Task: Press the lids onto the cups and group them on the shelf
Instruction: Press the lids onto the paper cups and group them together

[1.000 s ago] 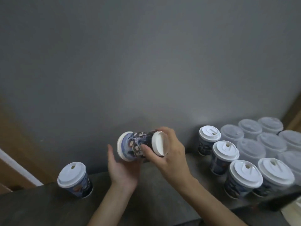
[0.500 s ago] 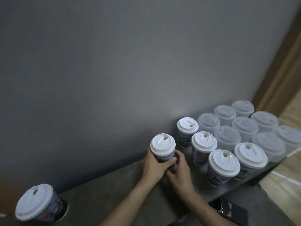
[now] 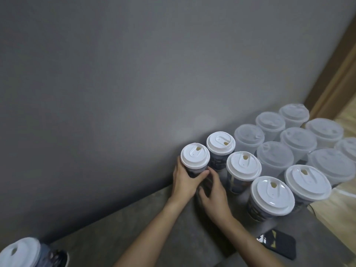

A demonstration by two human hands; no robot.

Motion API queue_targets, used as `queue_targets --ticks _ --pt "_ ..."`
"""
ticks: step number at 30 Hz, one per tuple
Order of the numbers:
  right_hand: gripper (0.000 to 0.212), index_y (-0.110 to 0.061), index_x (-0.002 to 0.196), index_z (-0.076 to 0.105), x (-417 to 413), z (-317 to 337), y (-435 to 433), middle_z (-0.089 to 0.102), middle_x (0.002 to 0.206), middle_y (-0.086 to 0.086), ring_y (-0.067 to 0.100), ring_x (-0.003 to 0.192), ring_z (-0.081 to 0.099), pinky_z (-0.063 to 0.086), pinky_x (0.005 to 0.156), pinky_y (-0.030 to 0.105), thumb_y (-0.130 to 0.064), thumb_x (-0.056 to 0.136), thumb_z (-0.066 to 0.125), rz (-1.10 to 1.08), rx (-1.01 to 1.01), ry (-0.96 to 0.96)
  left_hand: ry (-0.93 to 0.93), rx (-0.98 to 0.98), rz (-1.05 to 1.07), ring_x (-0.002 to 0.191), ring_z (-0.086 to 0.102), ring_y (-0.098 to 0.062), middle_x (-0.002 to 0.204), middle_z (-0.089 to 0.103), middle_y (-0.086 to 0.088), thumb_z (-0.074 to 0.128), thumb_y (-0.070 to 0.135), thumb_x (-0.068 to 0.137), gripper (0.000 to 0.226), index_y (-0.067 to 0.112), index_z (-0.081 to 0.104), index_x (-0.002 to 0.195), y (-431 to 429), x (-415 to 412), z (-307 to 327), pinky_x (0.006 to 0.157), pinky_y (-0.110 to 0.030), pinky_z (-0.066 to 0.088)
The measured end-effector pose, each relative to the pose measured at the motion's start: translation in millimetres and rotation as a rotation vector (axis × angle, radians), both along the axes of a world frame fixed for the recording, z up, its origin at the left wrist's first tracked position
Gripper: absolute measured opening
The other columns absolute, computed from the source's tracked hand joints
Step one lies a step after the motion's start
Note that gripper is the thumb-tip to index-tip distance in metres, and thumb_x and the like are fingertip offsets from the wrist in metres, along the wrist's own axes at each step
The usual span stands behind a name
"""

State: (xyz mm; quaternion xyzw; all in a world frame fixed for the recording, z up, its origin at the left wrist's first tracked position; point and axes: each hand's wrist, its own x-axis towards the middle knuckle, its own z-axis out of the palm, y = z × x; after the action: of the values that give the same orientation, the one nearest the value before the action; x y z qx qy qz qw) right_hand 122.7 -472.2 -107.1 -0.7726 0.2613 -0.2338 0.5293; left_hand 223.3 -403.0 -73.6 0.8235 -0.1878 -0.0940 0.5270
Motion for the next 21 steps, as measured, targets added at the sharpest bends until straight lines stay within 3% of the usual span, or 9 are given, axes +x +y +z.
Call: queue_targets --ticks 5,7,9,12,14,18,21 --pt "0.067 -0.013 0.151 0.041 -5.7 -3.9 4.2 0.059 0.145 0.006 0.019 0.133 0.058 0.048 0.112 0.046 -0.005 0.091 0.069 -0.031 -0.006 0.018 0.024 0.039 -0.001 0.125 0.053 -0.012 0.135 0.055 0.002 0.093 0.038 0.065 0.091 0.013 0.044 0.137 9.0 -9.0 -9.0 0.096 -0.018 0.04" --pt "0.059 -0.011 0.146 0.045 -14.7 -2.5 12.2 0.062 0.138 0.008 0.018 0.127 0.062 0.05 0.109 0.035 -0.002 0.092 0.068 -0.058 0.037 0.002 0.045 0.038 -0.002 0.129 0.053 -0.01 0.141 0.053 0.002 0.088 0.048 0.066 0.094 0.018 0.041 0.142 26.7 -18.1 -14.5 0.105 -0.027 0.045" --pt "0.056 -0.014 0.14 0.049 -22.5 -1.4 26.4 0.065 0.131 0.009 0.016 0.122 0.064 0.05 0.104 0.025 0.007 0.091 0.066 -0.059 0.109 -0.017 0.065 0.038 0.009 0.128 0.054 -0.009 0.142 0.052 0.006 0.083 0.047 0.073 0.081 0.028 0.039 0.138 54.2 -28.8 -18.0 0.108 -0.038 0.048" --pt "0.057 -0.02 0.135 0.051 -23.4 -1.9 60.2 0.065 0.129 0.005 0.014 0.122 0.064 0.05 0.103 0.025 0.014 0.09 0.064 0.073 0.17 -0.025 0.022 0.033 0.08 0.126 0.054 -0.003 0.136 0.055 0.01 0.074 0.049 0.078 0.067 0.036 0.039 0.134 110.4 -44.6 -15.5 0.108 -0.038 0.047" --pt "0.055 -0.021 0.132 0.052 -16.9 3.5 87.8 0.065 0.129 -0.002 0.006 0.119 0.064 0.05 0.101 0.019 0.012 0.091 0.065 0.209 0.179 -0.031 -0.02 0.034 0.157 0.124 0.056 -0.001 0.132 0.059 0.01 0.076 0.034 0.086 0.055 0.035 0.045 0.131 152.7 -53.9 -5.7 0.106 -0.038 0.049" --pt "0.048 -0.02 0.131 0.054 2.0 23.1 146.9 0.062 0.129 -0.004 -0.007 0.113 0.061 0.049 0.093 0.01 0.007 0.093 0.066 0.495 0.134 -0.048 -0.323 0.115 0.379 0.115 0.059 -0.003 0.12 0.064 0.011 0.07 0.022 0.092 0.031 0.022 0.06 0.121 234.9 -68.3 35.5 0.1 -0.031 0.048" --pt "0.047 -0.021 0.133 0.055 16.9 38.2 192.6 0.06 0.132 -0.005 -0.001 0.121 0.057 0.049 0.098 0.018 0.001 0.094 0.067 0.695 0.023 -0.08 -0.602 0.262 0.559 0.113 0.057 -0.013 0.117 0.063 0.006 0.068 0.024 0.091 0.026 0.019 0.064 0.116 293.1 -62.6 71.1 0.099 -0.035 0.047"
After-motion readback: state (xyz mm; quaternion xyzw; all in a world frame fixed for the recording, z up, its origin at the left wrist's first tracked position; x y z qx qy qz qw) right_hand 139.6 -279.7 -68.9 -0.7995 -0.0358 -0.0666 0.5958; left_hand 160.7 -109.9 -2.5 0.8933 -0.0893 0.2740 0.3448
